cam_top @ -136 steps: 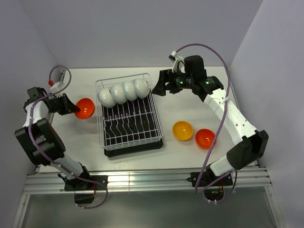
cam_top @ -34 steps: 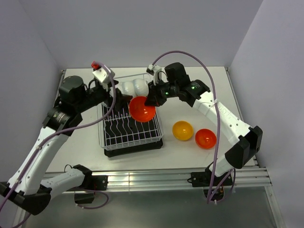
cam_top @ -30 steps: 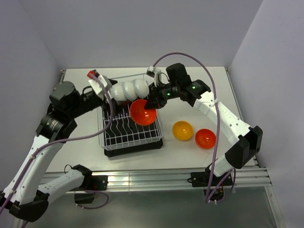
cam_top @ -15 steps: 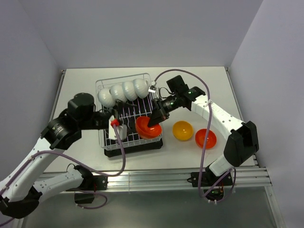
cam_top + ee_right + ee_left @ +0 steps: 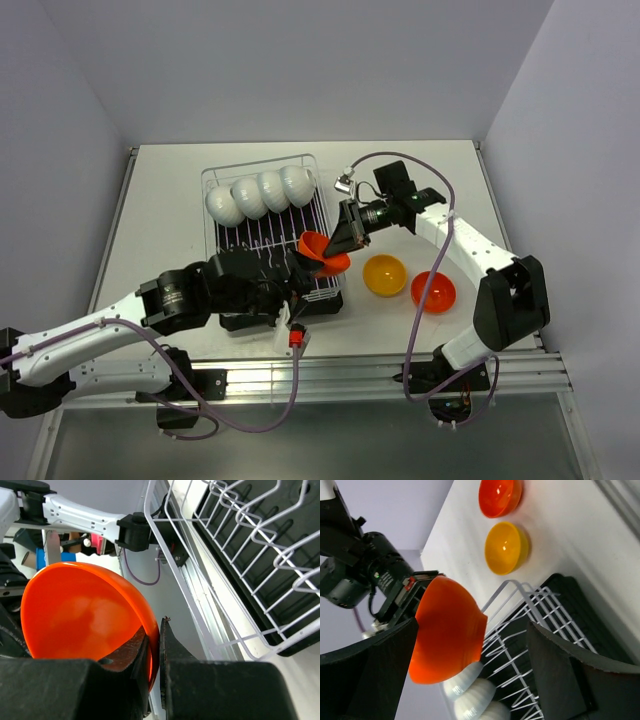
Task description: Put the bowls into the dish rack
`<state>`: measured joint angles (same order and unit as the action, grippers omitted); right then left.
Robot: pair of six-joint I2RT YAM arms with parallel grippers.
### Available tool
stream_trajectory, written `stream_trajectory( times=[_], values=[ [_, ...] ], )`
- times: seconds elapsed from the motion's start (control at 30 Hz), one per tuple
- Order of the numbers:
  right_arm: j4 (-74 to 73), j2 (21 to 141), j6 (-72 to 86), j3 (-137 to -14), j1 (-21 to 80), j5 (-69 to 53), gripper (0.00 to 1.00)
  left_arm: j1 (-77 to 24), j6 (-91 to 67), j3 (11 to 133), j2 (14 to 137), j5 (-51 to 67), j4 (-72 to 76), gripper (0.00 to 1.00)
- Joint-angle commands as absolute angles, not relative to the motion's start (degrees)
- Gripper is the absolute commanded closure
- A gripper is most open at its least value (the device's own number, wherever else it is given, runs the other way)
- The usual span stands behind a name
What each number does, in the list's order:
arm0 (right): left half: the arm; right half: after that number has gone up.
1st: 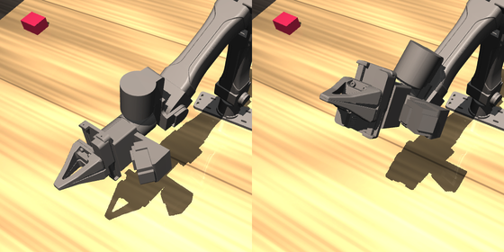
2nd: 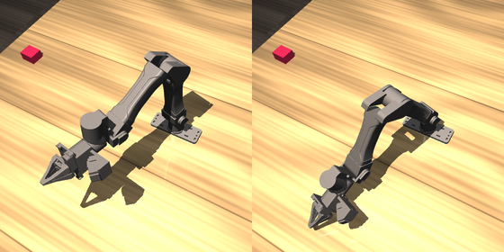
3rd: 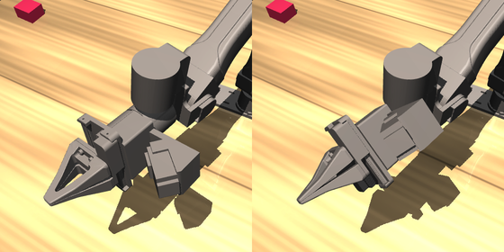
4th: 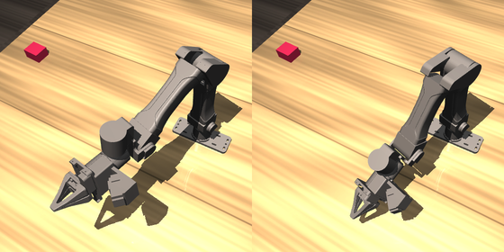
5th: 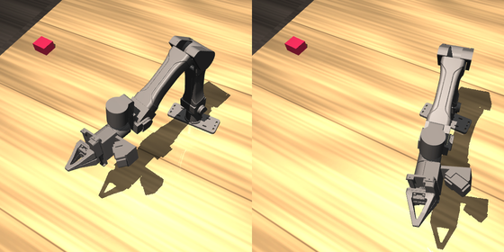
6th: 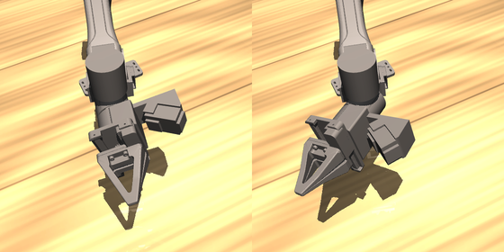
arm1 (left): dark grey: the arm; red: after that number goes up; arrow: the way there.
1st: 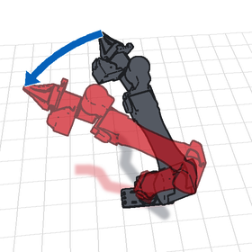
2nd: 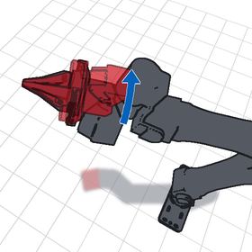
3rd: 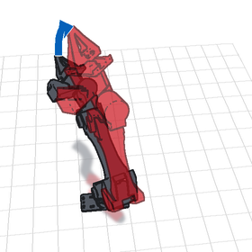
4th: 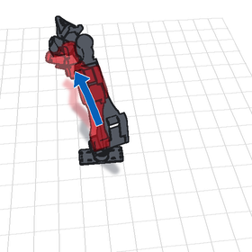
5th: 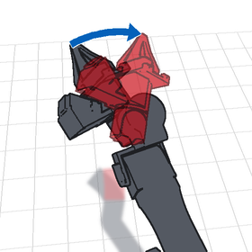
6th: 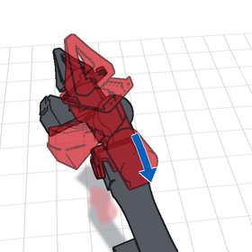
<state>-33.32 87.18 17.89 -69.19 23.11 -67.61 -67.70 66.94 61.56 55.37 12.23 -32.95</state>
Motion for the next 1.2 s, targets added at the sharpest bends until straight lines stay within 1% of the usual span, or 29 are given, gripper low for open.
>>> stream_trajectory(
  times=[0.0,0.2,0.37,0.47,0.5,0.53,0.57,0.6,0.67,0.8,0.83,0.97,1.03,1.07,1.13,1.17],
  values=[
    [-30.7,84.2,20.6,-67.4,23.5,-70.4,1.00,-69.2,71.4,60.1,54.8,5.4,-25.8,0.05],
    [-31.6,84.0,19.7,-66.9,24.4,-68.8,1.00,-70.0,73.9,58.4,55.5,2.2,-23.6,0.04],
    [-32.2,83.5,19.6,-67.5,25.1,-68.6,1.00,-70.1,75.1,58.2,56.4,1.8,-25.8,0.06],
    [-32.3,83.1,19.4,-67.4,25.5,-68.3,1.00,-70.1,74.4,58.8,57.6,1.5,-27.6,0.11],
    [-32.3,83.0,19.3,-67.3,25.6,-68.3,1.00,-70.1,74.4,58.7,57.7,1.4,-27.7,0.15],
    [-32.2,82.9,19.4,-67.2,25.7,-68.4,1.00,-70.1,74.4,58.6,57.8,1.3,-27.6,0.18],
    [-32.1,82.9,19.5,-67.1,25.8,-68.4,1.00,-70.0,74.4,58.5,57.8,1.2,-27.6,0.25],
    [-32.1,82.9,19.5,-67.2,25.8,-68.5,1.00,-70.1,74.8,58.5,58.1,1.2,-27.7,0.28],
    [-32.6,82.9,19.2,-67.7,26.0,-68.6,1.00,-70.0,75.3,58.4,58.4,0.6,-28.1,0.32],
    [-32.2,82.5,19.4,-67.2,26.6,-68.5,1.00,-70.1,76.5,57.5,58.4,0.3,-27.1,0.36],
    [-31.8,82.4,20.2,-66.7,26.7,-68.6,1.00,-70.1,76.7,57.0,58.4,0.3,-27.1,0.36],
    [-31.8,82.2,20.0,-66.7,27.0,-68.6,1.00,-70.1,78.5,55.7,57.8,0.3,-26.6,0.20],
    [-31.9,82.1,20.0,-66.6,27.1,-68.4,1.00,-70.1,78.7,55.6,57.8,0.3,-26.9,0.20],
    [-31.9,82.0,20.0,-66.5,27.1,-68.3,1.00,-70.1,79.1,55.5,58.0,-1.9,-26.9,0.23],
    [-31.6,82.0,20.2,-66.2,27.1,-68.3,1.00,-70.1,79.5,55.5,58.2,-2.6,-26.6,0.27],
    [-31.6,82.0,20.3,-66.2,27.1,-68.3,1.00,-70.0,79.8,55.4,58.2,-2.8,-26.5,0.32]
  ],
)
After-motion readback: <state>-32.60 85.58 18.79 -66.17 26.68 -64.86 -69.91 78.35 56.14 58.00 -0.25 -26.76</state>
